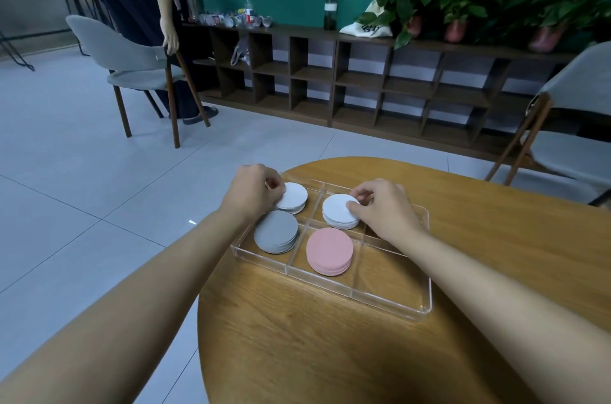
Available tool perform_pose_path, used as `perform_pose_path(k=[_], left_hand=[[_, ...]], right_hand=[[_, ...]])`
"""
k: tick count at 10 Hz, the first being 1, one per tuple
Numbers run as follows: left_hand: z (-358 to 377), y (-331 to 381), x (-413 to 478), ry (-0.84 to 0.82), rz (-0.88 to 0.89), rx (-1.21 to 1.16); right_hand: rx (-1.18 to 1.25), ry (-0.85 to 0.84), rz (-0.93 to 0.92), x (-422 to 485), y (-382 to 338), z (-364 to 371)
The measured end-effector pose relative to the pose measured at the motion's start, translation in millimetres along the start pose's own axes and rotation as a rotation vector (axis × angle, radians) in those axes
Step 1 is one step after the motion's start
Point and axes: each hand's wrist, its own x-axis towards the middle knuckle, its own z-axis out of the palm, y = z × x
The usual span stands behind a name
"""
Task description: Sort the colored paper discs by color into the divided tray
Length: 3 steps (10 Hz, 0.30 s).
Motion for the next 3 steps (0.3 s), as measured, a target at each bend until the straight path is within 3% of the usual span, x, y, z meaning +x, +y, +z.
perform_pose_path(k=[3], left_hand=[[-9, 13, -2, -0.058, 0.016, 0.111]], right_hand=[[0.024, 0.02, 0.018, -9, -5, -11]])
